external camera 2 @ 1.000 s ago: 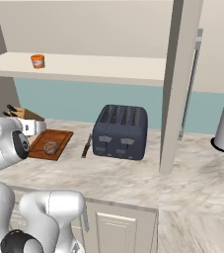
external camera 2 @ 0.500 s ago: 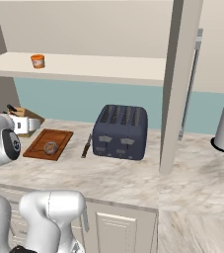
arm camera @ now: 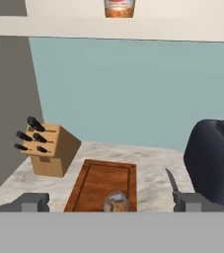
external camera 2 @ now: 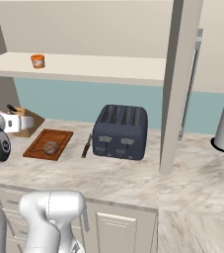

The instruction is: Pick the bread, place it on the cutting board, pick the jam, place it on the counter, and close the cabinet.

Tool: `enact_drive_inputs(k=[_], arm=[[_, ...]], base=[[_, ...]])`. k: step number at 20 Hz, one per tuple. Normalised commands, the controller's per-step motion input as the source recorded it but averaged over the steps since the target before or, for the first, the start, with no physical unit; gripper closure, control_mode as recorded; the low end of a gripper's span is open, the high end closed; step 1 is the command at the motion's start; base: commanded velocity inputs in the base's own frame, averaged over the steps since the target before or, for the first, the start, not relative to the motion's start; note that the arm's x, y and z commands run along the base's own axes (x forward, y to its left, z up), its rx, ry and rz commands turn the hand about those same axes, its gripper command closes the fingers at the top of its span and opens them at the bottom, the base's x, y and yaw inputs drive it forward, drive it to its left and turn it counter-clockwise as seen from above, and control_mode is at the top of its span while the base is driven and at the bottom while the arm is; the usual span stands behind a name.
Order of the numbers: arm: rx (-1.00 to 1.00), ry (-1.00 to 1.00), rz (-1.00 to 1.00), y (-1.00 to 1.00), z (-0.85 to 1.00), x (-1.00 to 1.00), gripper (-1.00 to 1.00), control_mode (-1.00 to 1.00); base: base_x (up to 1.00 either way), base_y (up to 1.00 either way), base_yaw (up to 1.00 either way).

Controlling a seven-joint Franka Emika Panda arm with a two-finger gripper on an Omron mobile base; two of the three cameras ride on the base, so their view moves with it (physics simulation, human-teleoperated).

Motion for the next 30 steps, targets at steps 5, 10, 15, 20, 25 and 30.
enact_drive_inputs(k=[5,10,15,20,25,30], arm=[[0.00,0.00,0.00,0.00,0.31,-0.38,-1.00,-1.00],[0.00,0.00,0.00,-0.02,0.28,-0.38,-1.00,-1.00],[0.00,0.00,0.00,-0.07,0.33,-0.30,-1.00,-1.00],[0.00,0.00,0.00,-0.08,0.34,-0.30,-1.00,-1.00],[0.00,0.00,0.00,-0.03,0.33,-0.26,-1.00,-1.00],[0.00,0.00,0.00,0.00,0.33,-0.25,-1.00,-1.00]], base=[[0.00,0.00,0.00],[0.00,0.00,0.00],[0.00,0.00,0.00],[0.00,0.00,0.00],[0.00,0.00,0.00],[0.00,0.00,0.00]])
